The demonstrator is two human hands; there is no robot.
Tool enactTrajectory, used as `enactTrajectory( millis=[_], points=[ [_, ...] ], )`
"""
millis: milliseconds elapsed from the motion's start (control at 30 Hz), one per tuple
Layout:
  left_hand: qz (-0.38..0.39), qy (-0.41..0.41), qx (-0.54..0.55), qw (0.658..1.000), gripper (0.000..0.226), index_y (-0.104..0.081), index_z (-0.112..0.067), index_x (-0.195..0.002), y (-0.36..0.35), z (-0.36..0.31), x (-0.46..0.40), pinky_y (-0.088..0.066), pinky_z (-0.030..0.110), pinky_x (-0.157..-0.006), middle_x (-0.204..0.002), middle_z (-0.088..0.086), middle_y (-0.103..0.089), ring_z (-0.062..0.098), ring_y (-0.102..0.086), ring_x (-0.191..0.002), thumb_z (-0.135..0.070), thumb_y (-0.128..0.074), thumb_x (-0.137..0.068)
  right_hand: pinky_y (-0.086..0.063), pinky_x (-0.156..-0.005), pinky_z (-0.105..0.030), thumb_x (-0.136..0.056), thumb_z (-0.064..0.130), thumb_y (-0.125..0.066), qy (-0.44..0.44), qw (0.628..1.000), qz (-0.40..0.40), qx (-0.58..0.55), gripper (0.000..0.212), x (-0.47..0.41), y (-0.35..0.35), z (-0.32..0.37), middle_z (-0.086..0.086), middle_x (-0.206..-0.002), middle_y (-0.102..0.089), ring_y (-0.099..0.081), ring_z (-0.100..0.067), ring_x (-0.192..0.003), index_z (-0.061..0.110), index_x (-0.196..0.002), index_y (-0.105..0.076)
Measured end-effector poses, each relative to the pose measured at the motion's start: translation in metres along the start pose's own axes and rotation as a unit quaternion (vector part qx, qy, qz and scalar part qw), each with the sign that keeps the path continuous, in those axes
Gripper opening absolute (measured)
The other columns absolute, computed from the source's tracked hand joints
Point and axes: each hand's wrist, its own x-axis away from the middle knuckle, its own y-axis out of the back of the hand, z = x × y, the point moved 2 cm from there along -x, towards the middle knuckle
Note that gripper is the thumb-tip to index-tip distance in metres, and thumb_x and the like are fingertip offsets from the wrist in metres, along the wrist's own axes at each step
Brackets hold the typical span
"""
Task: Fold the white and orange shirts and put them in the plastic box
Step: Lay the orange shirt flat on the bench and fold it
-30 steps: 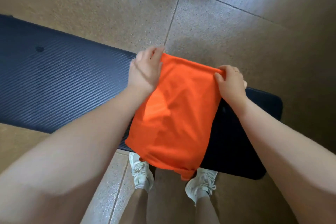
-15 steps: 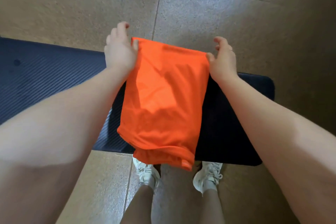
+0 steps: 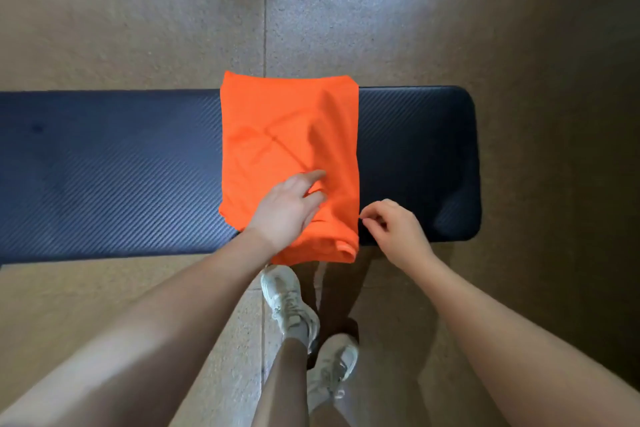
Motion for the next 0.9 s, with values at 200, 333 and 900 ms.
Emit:
enactTrajectory(
  millis=[200,333,900],
  points=[
    [-0.046,0.080,0.112,0.989,0.033,-0.061,-0.002,-0.113,-0.017,-0.013,0.003,-0.037,0.041,-0.103,-0.141,0.020,-0.043,0.039,-0.045,-0.126,-0.012,-0.061,-0.082,-0.045,-0.086,-0.025,-0.089,0.014,-0.057,0.015,0.999,-0.019,-0.047,0.021,0.024,-0.029,-0.006,0.001,-0.106,-0.066,-0.058,-0.014,-0.099,0.015,-0.108,-0.066],
    [-0.023,0.046,0.106,0.993,0.050,-0.048,0.002,-0.129,-0.019,-0.011,0.012,-0.020,0.036,-0.112,-0.144,0.027,-0.034,0.042,-0.032,-0.135,-0.013,-0.060,-0.083,-0.046,-0.087,-0.029,-0.085,0.018,-0.062,0.013,0.993,-0.028,-0.110,0.023,0.035,-0.037,-0.005,0.000,-0.101,-0.064,-0.057,-0.015,-0.094,0.014,-0.107,-0.065],
    [0.037,0.037,0.030,0.998,0.100,-0.015,-0.015,-0.148,-0.031,-0.007,0.018,-0.003,0.031,-0.116,-0.157,0.016,-0.003,0.034,-0.005,-0.144,-0.030,-0.076,-0.071,-0.037,-0.061,-0.040,-0.079,0.003,-0.058,0.001,0.983,-0.181,-0.035,0.024,0.065,-0.061,0.005,-0.006,-0.069,-0.044,-0.048,-0.030,-0.066,0.013,-0.069,-0.039]
  ],
)
